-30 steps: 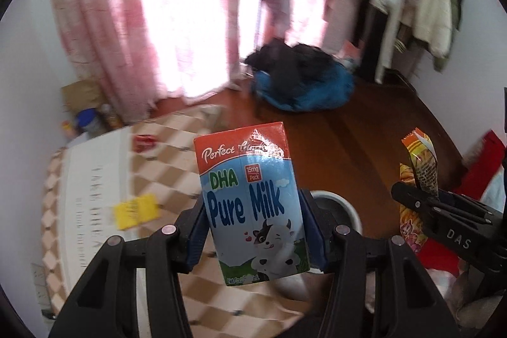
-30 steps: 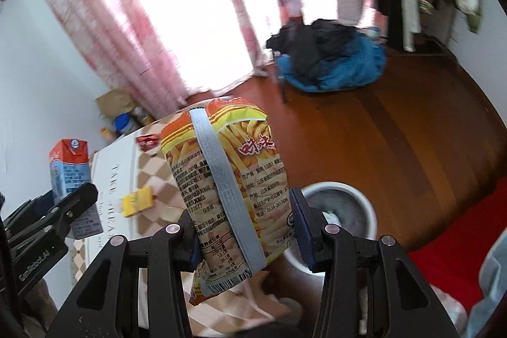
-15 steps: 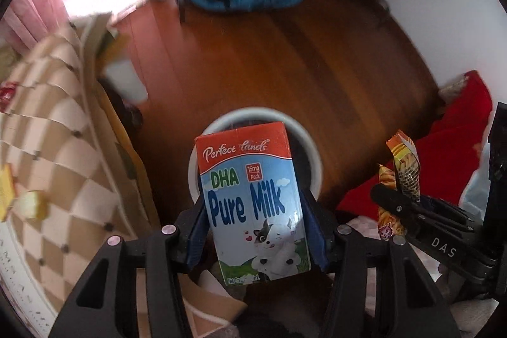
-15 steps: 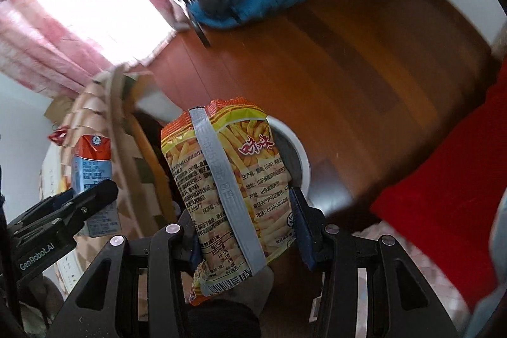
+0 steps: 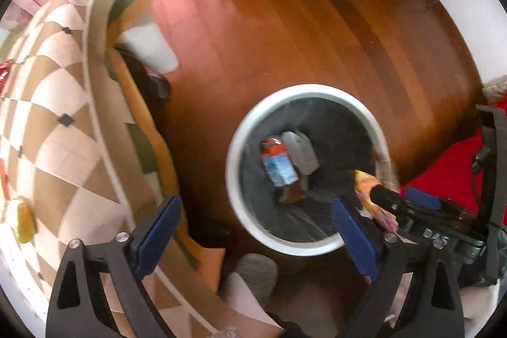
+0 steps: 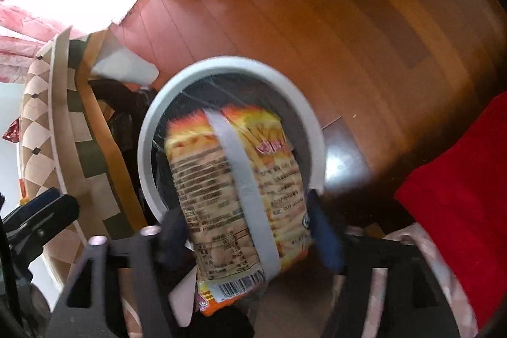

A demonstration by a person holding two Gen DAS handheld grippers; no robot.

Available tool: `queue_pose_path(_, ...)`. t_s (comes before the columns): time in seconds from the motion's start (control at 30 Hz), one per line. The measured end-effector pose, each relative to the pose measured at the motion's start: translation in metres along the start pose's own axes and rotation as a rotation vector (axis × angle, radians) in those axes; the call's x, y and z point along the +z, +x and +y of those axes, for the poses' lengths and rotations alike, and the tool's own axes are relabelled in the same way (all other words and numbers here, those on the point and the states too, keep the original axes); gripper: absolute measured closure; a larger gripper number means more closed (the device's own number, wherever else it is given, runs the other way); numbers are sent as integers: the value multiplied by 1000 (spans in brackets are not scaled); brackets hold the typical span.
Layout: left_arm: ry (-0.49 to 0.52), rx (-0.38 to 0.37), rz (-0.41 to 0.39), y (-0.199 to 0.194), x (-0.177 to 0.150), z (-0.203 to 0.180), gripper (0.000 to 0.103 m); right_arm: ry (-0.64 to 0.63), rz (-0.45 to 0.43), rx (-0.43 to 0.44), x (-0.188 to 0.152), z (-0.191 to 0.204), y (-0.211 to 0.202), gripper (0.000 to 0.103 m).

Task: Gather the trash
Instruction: 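Carry the chip bag and milk carton over the bin and release both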

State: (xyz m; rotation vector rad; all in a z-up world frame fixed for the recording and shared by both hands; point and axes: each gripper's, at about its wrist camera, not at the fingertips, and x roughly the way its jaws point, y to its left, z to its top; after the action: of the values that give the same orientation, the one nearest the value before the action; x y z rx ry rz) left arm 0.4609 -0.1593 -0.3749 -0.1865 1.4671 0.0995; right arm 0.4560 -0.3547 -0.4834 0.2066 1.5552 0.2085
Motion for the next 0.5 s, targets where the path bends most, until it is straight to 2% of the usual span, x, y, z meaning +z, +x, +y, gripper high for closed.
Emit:
queue_pose_path(0.03, 2, 33, -20, -2, -2, 1, 6, 4, 9, 9, 1, 0, 5, 12)
queue_pose_path(0.1, 3, 65, -35, -2, -6, 8, 6, -4, 16, 8, 1, 2, 11, 4)
queue_pose_path(0.27, 7, 94, -43, -4, -11, 11, 6, -9, -7, -5, -6, 5, 4, 1)
queue_pose_path(0.5, 28, 97, -48, -24, -22, 1, 6, -34, -83, -96, -22, 9, -35, 1)
